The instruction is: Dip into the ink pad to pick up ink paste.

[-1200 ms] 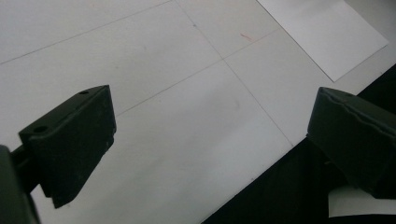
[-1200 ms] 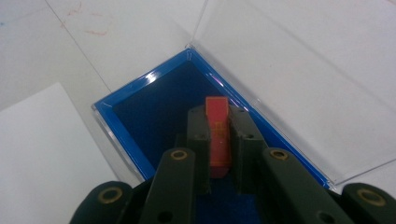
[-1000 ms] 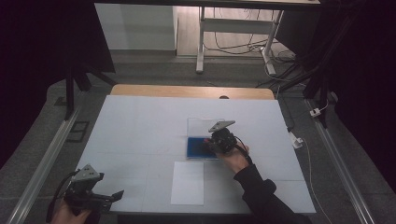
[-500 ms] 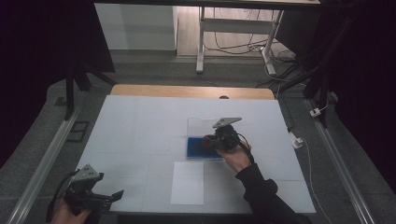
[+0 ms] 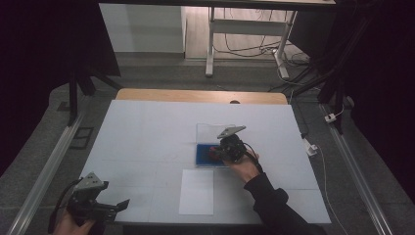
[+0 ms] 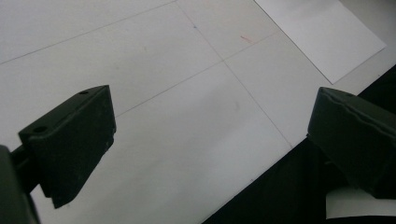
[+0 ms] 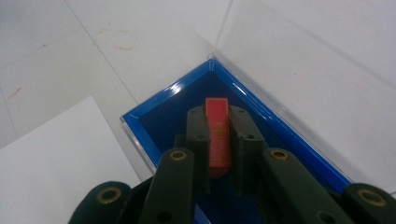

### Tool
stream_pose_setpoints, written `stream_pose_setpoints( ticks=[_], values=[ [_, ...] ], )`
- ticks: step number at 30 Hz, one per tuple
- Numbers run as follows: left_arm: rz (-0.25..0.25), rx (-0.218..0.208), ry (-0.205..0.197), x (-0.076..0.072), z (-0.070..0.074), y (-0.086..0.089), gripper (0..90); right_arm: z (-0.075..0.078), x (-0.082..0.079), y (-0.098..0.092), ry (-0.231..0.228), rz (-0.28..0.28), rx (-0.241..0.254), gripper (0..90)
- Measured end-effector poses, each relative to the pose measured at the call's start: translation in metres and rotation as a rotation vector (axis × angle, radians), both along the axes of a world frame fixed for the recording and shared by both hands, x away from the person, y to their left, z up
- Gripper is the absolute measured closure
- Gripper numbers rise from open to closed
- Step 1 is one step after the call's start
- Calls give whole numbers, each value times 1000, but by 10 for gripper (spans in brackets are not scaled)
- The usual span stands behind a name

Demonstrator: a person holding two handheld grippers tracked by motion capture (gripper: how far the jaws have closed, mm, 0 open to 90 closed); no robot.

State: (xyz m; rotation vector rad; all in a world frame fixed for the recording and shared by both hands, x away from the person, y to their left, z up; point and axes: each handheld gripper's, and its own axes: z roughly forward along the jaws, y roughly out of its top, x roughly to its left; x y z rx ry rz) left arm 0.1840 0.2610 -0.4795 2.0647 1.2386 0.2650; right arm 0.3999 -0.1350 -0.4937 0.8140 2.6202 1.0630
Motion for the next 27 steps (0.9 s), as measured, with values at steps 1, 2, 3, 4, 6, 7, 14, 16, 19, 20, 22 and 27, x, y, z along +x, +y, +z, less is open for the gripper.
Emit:
stream_pose_setpoints(
  ticks=[1,2,3,4,6,7,14,16,19,20,22,27],
  values=[
    [0,0,0,0,0,0,16,0,0,0,2,-2,-5,803],
    [0,0,0,0,0,0,16,0,0,1,5,-5,-7,804],
    [0,1,1,0,0,0,16,0,0,1,10,-7,-8,804],
    [0,1,1,0,0,0,16,0,0,0,11,-6,-10,805],
    [0,3,2,0,0,0,16,0,0,1,13,-7,-12,806],
    [0,3,2,0,0,0,16,0,0,1,14,-6,-14,806],
    [3,4,9,1,0,-1,16,1,-8,10,-49,12,-85,807],
    [3,5,9,1,0,-1,17,1,-9,12,-60,17,-99,807],
    [2,5,10,1,0,-1,17,1,-9,12,-58,15,-98,807],
    [3,5,9,1,0,-1,17,0,-8,12,-52,11,-89,807],
    [3,4,9,1,0,-1,16,0,-5,8,-30,1,-63,807],
    [3,5,7,0,0,-1,17,-2,2,0,33,-20,11,807]
  ],
)
